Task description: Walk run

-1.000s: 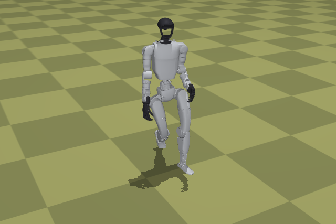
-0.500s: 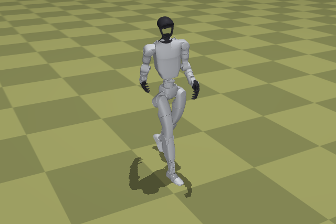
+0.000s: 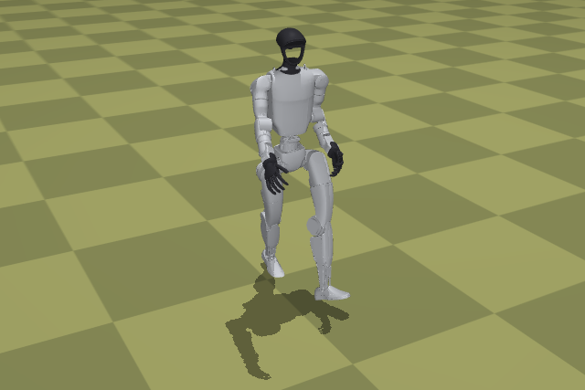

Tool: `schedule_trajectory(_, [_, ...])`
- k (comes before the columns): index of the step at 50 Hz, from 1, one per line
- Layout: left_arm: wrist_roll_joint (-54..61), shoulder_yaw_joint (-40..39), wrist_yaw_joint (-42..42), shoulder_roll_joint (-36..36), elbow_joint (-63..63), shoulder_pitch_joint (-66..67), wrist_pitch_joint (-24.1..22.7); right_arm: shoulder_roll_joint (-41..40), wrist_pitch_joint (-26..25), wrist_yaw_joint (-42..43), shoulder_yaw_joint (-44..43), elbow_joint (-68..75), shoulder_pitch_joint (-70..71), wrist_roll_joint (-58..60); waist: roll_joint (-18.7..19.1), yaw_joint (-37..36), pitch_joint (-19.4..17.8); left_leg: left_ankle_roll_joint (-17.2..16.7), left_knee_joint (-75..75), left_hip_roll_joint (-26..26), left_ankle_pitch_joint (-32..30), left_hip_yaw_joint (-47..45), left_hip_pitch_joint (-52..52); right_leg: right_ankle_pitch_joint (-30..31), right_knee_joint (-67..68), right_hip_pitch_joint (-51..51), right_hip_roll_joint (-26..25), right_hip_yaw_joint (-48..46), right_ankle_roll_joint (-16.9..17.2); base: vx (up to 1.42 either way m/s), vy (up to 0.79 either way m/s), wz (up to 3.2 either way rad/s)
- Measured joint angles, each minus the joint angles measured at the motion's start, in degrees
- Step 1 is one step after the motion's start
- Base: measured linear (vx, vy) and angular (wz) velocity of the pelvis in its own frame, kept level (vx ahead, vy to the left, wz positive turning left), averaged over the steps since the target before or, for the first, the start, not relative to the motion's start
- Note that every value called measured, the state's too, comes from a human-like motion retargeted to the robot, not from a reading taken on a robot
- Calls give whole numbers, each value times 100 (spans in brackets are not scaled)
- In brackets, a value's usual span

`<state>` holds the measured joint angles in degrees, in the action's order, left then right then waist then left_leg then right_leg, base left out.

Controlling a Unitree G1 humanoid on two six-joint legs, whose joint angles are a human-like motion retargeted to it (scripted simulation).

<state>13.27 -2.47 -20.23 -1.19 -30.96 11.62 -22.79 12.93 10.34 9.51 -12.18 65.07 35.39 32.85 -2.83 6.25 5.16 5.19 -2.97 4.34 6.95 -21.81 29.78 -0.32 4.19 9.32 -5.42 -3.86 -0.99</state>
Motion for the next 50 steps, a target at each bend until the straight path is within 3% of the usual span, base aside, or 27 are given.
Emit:
schedule_trajectory(3, [-64,-118,-17,-125,-30,54,-25,-138,-85,-93,-133,361,-454,49,-143,-388,163,489,-428,-99,-638,-137,-75,1562,585,127,246,-104,1041,135,-12,-96])
schedule_trajectory(5, [-14,-222,-75,-111,-22,81,-30,-326,-171,-359,-261,786,-868,272,-70,-253,279,627,-912,-229,-644,686,17,2792,1270,-83,-40,-78,1599,127,-29,10])
schedule_trajectory(7, [106,-341,-142,-24,-57,-92,12,-492,-380,-599,-388,1351,-1276,606,-94,-35,51,432,-1724,-126,-124,1505,75,3032,3173,-717,-347,-140,1599,127,-48,74])
schedule_trajectory(8, [155,-345,-159,20,-92,-204,51,-515,-515,-659,-427,1678,-1497,704,-75,29,-23,394,-1917,-270,52,1177,-134,3032,3910,-964,-420,-153,1599,104,-25,85])
schedule_trajectory(10, [203,-261,-95,139,-132,-382,89,-552,-730,-781,-495,2366,-2013,851,361,83,-59,447,-1618,-683,161,970,-726,2909,3851,-1270,-1027,130,1593,108,18,91])
schedule_trajectory(12, [230,-162,-6,107,-167,-551,94,-421,-948,-950,-536,2965,-2676,983,537,223,-152,547,-1255,-312,198,1290,-1295,2159,4184,-1723,-732,190,1524,111,38,134])
schedule_trajectory(16, [258,0,-14,76,2,-756,56,-560,-1306,-1299,-582,3233,-4436,814,819,625,-226,437,-609,-96,86,1814,-2146,1030,3664,-2525,177,-113,992,109,1,185])
schedule_trajectory(20, [216,89,-126,105,397,-852,16,-947,-1254,-1749,-856,3233,-6082,768,849,1040,-277,441,-307,231,179,2478,-2800,685,1892,-2979,1337,-727,786,89,-20,191])
schedule_trajectory(23, [248,113,-112,169,653,-891,-4,-1134,-1217,-2158,-907,3233,-6852,952,742,1305,-421,409,-283,390,380,3020,-3310,413,502,-3268,1539,-120,495,99,-45,153])
schedule_trajectory(25, [290,70,-56,212,769,-865,-2,-1128,-1176,-2606,-847,3233,-7162,1272,731,1251,-477,331,-280,325,486,3103,-3598,157,-419,-3266,1264,1328,686,91,-45,45])
schedule_trajectory(28, [268,-25,38,157,740,-672,-51,-968,-1264,-3189,-670,3233,-7228,1577,662,1158,-418,113,-517,328,383,3129,-3894,86,-509,-3326,1253,1919,1220,86,-40,29])
schedule_trajectory(30, [275,-85,94,104,672,-471,-62,-812,-1384,-3275,-626,3233,-7008,1717,550,1251,-286,-120,-820,380,-86,3155,-3970,51,61,-3352,1421,1257,1474,103,-53,91])
schedule_trajectory(32, [278,-159,69,53,574,-219,-46,-674,-1444,-2907,-650,3233,-6648,1694,494,1426,-189,-482,-1538,268,-1014,3175,-3901,755,273,-3155,1484,690,1542,115,-66,100])
schedule_trajectory(33, [251,-227,8,-9,506,-117,-31,-586,-1434,-2638,-643,3233,-6419,1570,491,1378,-118,-632,-1953,324,-1702,3021,-3751,508,394,-3054,1391,1342,1373,108,-50,93])
schedule_trajectory(35, [154,-224,-28,-147,354,41,-15,-406,-1358,-2218,-590,3233,-5831,1096,710,1542,-205,-1161,-3423,103,-2695,3060,-3141,268,742,-2911,1289,1065,1067,83,-32,137])
schedule_trajectory(37, [156,-172,82,-266,239,102,-18,-119,-1370,-2104,-483,3233,-4998,539,677,1526,-218,-1253,-4696,-272,-3109,2380,-2456,104,706,-2564,1372,818,893,72,-29,120])
schedule_trajectory(38, [183,-154,94,-308,152,85,-20,16,-1414,-2122,-481,3233,-4537,289,665,1539,-211,-990,-5164,-522,-2810,2009,-2138,53,674,-2418,1412,629,804,67,-22,124])
schedule_trajectory(40, [221,-129,40,-412,-2,98,11,232,-1394,-2074,-621,3117,-3735,-34,647,1485,-188,-602,-5684,-502,-1819,1686,-1604,72,552,-2160,1448,310,668,66,-14,101])
schedule_trajectory(44, [278,-9,-169,-504,-97,76,89,616,-833,-1770,-1045,2148,-2610,-249,447,635,-225,-815,-5515,148,-485,1259,-475,230,158,-1701,1500,135,562,59,-7,0])
schedule_trajectory(45, [254,28,-223,-477,-73,68,91,724,-698,-1737,-1058,1908,-2362,-359,428,436,-243,-834,-5266,169,-287,1098,-242,240,63,-1585,1479,-27,536,58,-9,14])
schedule_trajectory(50, [-70,117,-332,-298,176,27,37,1494,-360,-1589,-838,1253,-1233,-987,631,-210,-335,-252,-3148,-366,163,193,300,-118,-255,-980,902,-739,370,54,-12,63])
